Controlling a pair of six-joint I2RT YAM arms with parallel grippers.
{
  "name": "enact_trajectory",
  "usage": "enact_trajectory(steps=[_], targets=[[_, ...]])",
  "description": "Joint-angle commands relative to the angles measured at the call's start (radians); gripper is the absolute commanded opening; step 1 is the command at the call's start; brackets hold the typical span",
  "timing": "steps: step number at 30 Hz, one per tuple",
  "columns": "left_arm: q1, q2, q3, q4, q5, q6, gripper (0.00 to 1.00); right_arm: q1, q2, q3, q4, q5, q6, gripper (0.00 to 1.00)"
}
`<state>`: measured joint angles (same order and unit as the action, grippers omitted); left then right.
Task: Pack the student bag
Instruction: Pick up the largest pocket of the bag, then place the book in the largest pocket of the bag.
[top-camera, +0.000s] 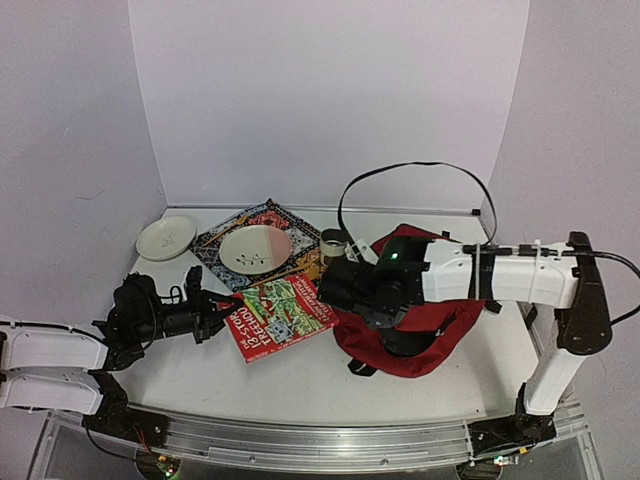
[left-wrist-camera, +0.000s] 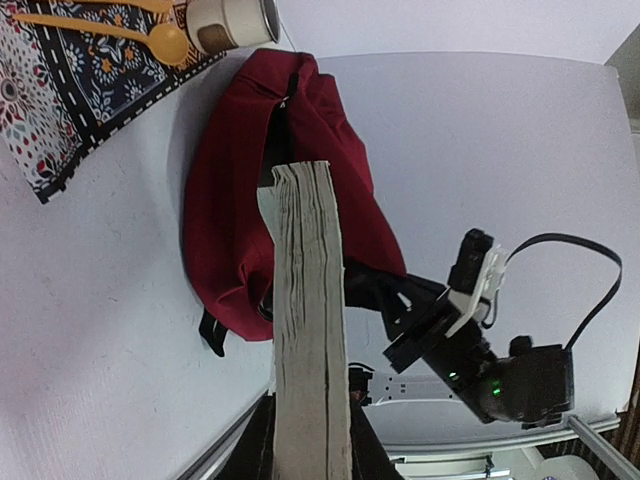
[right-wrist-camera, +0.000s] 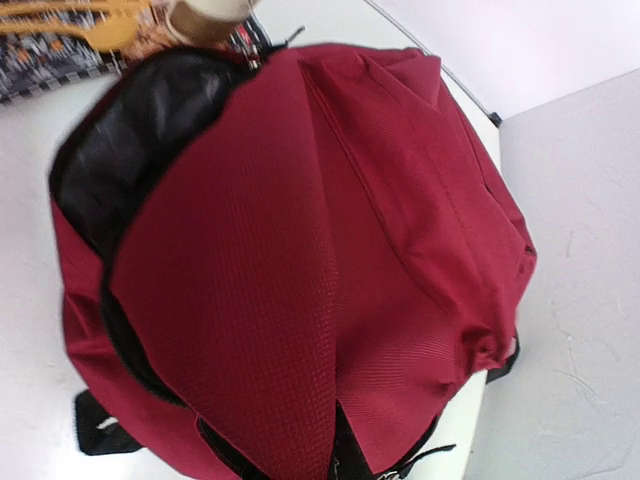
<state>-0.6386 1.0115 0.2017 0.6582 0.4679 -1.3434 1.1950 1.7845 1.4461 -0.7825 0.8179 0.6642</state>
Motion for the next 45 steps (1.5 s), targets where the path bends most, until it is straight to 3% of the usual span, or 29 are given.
enact_trajectory(steps=[1, 11, 21, 35, 45], targets=[[-0.061, 0.01, 0.087, 0.074, -0.015, -0.013, 0.0, 0.011, -0.113, 0.077, 0.07, -0.075, -0.082, 0.0], [-0.11, 0.021, 0.12, 0.074, -0.017, -0.044, 0.0, 0.011, -0.218, 0.114, 0.169, -0.168, -0.092, 0.0], [-0.19, 0.082, 0.123, 0.07, -0.035, -0.079, 0.0, 0.011, -0.188, 0.184, 0.225, -0.179, -0.106, 0.0], [-0.191, 0.281, 0.299, 0.072, -0.103, -0.014, 0.0, 0.011, -0.248, 0.047, 0.456, -0.367, -0.153, 0.0], [-0.19, 0.357, 0.369, 0.071, -0.232, 0.0, 0.0, 0.011, -0.291, -0.019, 0.542, -0.422, -0.158, 0.0]])
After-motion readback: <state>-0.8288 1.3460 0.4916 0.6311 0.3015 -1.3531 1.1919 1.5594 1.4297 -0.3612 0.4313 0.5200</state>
